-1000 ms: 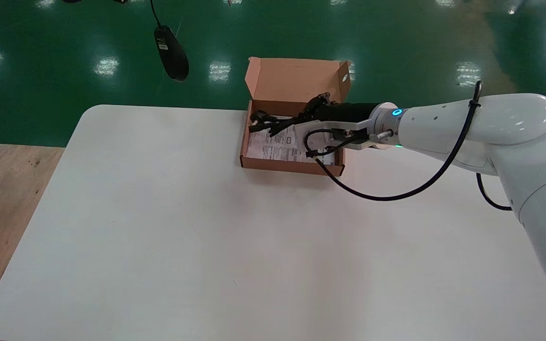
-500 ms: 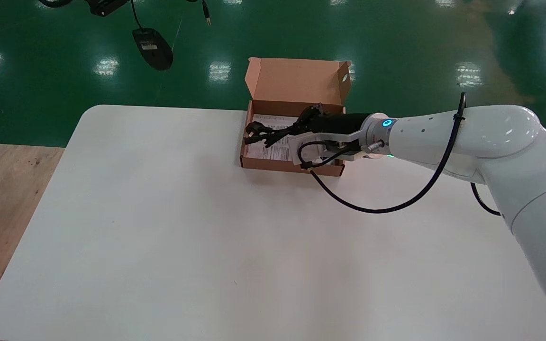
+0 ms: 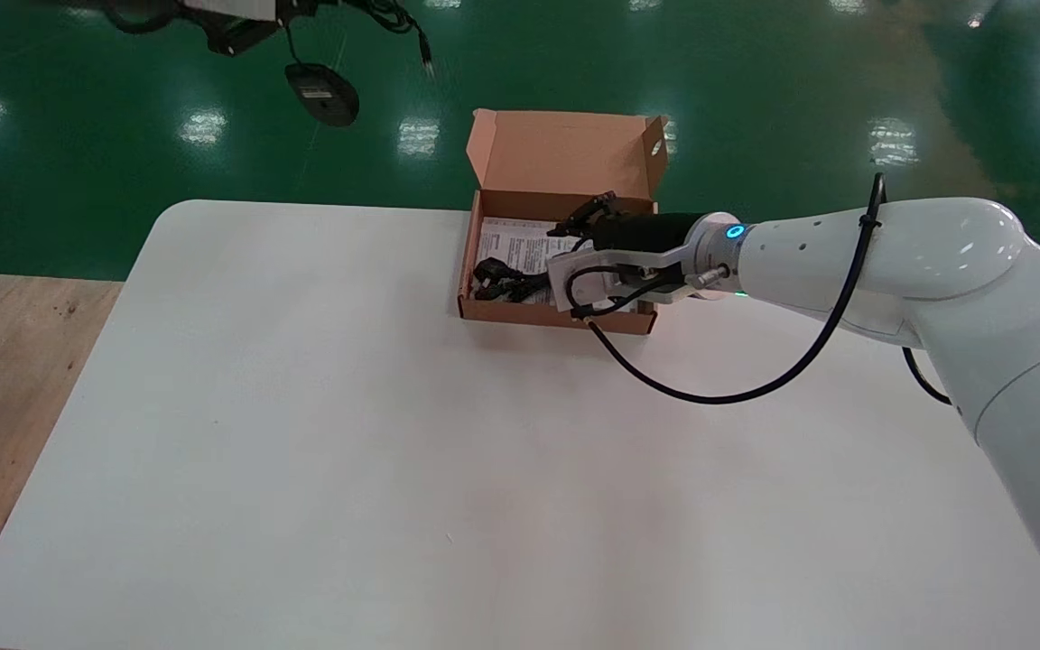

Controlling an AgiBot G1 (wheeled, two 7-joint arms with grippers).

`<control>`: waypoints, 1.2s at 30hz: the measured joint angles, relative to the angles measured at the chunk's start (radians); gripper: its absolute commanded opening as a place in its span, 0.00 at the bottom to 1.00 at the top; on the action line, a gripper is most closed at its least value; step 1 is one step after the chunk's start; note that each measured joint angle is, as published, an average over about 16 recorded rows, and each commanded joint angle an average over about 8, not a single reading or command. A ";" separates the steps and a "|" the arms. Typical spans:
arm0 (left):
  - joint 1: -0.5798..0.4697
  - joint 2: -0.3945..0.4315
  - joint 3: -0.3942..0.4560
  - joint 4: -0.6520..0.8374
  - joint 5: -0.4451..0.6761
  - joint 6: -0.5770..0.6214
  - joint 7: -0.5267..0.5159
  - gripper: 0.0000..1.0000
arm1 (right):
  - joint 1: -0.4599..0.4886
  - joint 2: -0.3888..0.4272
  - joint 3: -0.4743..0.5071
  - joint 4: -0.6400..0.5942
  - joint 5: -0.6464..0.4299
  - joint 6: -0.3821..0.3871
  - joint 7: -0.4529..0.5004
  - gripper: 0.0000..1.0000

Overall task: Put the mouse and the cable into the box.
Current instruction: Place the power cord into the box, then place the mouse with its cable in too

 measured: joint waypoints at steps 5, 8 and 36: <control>0.038 0.043 -0.009 0.030 -0.019 -0.008 0.009 0.00 | 0.043 0.018 0.007 -0.048 0.042 0.023 0.017 1.00; 0.067 0.081 -0.017 0.054 -0.033 -0.042 0.021 0.00 | 0.076 0.043 0.019 -0.082 0.067 0.022 0.026 1.00; 0.354 0.231 0.054 -0.135 -0.303 -0.250 -0.023 0.00 | 0.198 0.374 0.046 -0.264 0.109 -0.258 -0.050 1.00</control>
